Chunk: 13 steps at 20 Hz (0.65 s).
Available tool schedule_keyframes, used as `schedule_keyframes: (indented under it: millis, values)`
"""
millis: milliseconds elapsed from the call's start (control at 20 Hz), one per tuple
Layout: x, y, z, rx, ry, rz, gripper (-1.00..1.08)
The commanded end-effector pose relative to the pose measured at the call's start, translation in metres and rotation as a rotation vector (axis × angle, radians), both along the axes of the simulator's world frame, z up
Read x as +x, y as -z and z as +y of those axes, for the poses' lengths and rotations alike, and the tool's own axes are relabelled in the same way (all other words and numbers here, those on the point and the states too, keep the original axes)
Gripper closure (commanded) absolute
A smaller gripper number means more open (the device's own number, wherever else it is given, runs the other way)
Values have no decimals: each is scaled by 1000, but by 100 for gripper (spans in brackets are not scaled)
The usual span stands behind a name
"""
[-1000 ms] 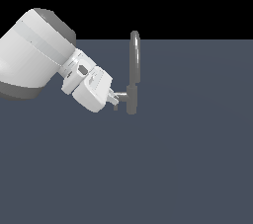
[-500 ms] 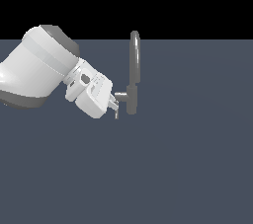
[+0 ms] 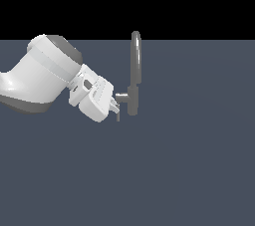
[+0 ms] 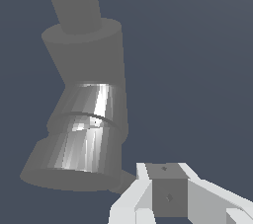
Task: Turn on the faucet by rotating a designated handle.
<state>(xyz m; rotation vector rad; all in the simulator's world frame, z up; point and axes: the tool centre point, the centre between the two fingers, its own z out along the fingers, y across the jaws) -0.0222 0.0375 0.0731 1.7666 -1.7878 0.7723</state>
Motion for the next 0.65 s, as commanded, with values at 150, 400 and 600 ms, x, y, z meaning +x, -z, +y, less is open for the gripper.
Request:
schedule_keyframes:
  millis: [150, 400, 600]
  values:
    - [8, 22, -2, -5, 2, 19, 108]
    - [17, 38, -3, -5, 4, 32, 108]
    - [22, 47, -3, -5, 5, 40, 108]
